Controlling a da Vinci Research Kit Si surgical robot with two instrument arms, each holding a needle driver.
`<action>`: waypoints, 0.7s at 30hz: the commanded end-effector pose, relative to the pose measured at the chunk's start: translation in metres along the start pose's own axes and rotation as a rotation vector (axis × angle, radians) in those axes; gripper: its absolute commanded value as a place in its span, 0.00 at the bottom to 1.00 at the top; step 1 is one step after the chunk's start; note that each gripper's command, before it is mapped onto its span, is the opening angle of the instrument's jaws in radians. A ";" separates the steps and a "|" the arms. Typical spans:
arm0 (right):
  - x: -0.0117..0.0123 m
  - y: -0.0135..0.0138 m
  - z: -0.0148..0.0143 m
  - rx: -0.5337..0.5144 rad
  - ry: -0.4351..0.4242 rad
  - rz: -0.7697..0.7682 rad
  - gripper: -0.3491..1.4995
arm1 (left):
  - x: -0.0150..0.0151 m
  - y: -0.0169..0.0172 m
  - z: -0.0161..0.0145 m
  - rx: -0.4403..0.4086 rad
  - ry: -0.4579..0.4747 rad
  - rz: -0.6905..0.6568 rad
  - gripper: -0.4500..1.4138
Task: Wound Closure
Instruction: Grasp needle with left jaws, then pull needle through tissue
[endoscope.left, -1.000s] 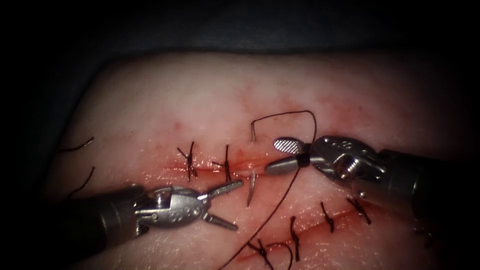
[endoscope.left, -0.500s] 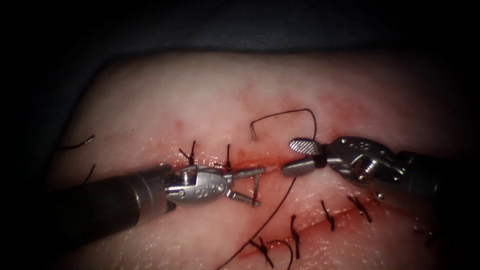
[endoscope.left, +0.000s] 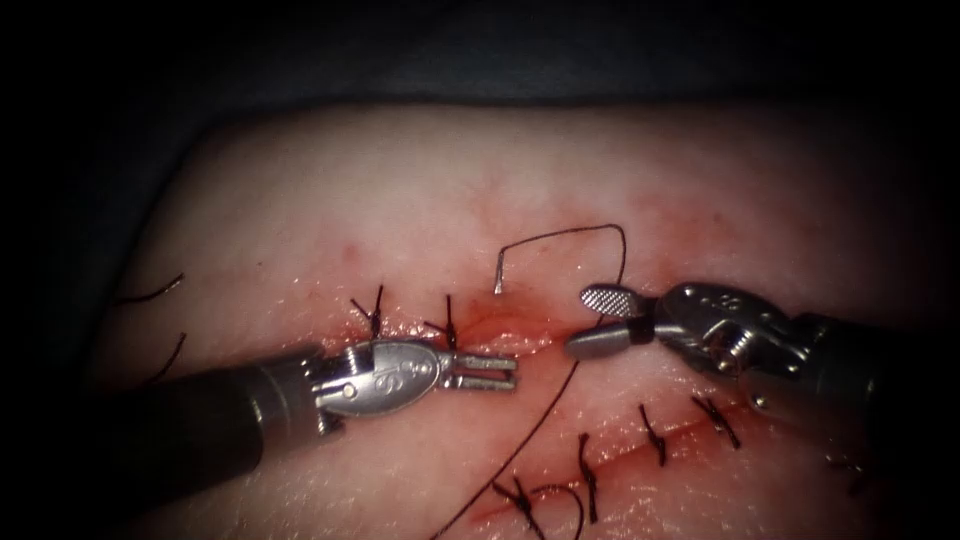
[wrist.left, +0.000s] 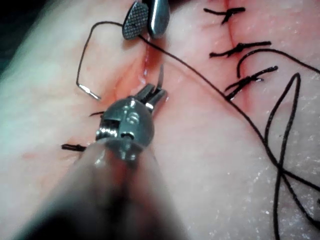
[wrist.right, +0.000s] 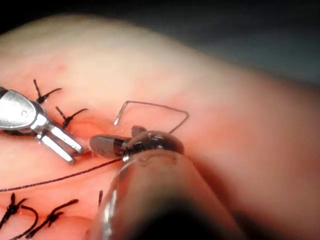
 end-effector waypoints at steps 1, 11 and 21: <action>0.0004 -0.0002 0.0012 0.003 0.002 -0.004 0.44 | 0.0005 -0.0007 0.0005 -0.016 0.012 -0.021 0.00; -0.0005 -0.0007 0.0013 0.002 0.008 -0.012 0.44 | 0.0027 -0.0014 -0.0005 -0.217 0.074 -0.629 0.00; -0.0007 -0.0009 0.0014 0.001 0.010 -0.015 0.45 | 0.0044 -0.0004 -0.0009 -0.246 0.041 -0.901 0.00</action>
